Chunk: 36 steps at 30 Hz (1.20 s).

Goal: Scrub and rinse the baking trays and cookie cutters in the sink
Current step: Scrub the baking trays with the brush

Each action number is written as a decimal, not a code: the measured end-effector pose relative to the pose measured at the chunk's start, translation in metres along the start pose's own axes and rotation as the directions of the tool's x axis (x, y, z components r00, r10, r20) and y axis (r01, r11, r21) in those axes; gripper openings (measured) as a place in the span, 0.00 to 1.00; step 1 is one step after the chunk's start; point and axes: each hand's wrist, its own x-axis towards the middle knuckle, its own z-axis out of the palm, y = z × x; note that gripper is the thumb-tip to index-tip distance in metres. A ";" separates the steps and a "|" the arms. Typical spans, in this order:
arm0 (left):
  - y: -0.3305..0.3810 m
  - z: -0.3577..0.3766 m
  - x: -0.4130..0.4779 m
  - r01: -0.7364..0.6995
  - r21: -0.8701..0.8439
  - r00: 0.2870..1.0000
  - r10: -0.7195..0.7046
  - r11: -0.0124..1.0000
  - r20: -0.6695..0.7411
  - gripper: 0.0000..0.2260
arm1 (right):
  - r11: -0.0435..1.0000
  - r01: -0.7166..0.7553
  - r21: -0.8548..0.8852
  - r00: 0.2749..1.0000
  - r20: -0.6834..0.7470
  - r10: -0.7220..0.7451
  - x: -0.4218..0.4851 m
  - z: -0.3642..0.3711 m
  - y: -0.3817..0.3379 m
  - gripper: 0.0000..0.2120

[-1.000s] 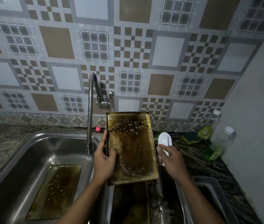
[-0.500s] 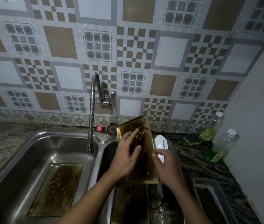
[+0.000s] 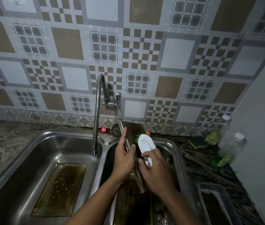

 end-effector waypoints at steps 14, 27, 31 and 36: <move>-0.003 -0.003 0.002 0.001 -0.100 0.999 0.004 0.995 0.047 0.20 | 0.975 -0.213 0.069 0.956 -0.190 0.223 0.065 -0.005 -0.007 0.18; -0.004 -0.010 -0.006 -0.033 -0.001 0.999 0.033 0.999 0.009 0.18 | 0.983 -0.182 0.034 0.927 -0.328 0.183 0.044 -0.018 0.045 0.16; 0.002 0.003 -0.004 -0.037 -0.043 0.999 0.038 0.998 0.028 0.18 | 0.980 -0.171 0.104 0.938 -0.286 0.194 0.066 -0.007 0.007 0.16; -0.010 -0.007 0.010 0.003 -0.132 0.982 -0.028 0.991 -0.187 0.16 | 0.992 0.004 0.127 0.972 -0.234 0.026 0.027 0.023 -0.015 0.18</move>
